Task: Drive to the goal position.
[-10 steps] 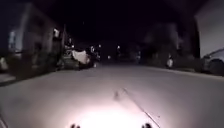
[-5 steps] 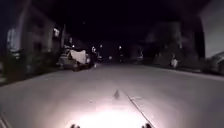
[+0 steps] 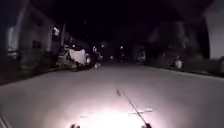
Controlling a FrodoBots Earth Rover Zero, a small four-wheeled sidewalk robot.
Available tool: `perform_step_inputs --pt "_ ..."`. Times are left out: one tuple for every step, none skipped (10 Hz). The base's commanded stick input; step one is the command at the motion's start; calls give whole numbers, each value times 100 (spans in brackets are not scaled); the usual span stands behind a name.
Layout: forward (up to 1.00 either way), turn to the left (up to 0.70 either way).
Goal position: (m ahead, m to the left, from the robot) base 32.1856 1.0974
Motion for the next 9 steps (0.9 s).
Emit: perform_step_inputs --pt "85 0" --pt "85 0" --pt "85 0" --pt "85 0" --pt "85 0" --pt "85 0" --pt "85 0" --pt "85 0" --pt "85 0"
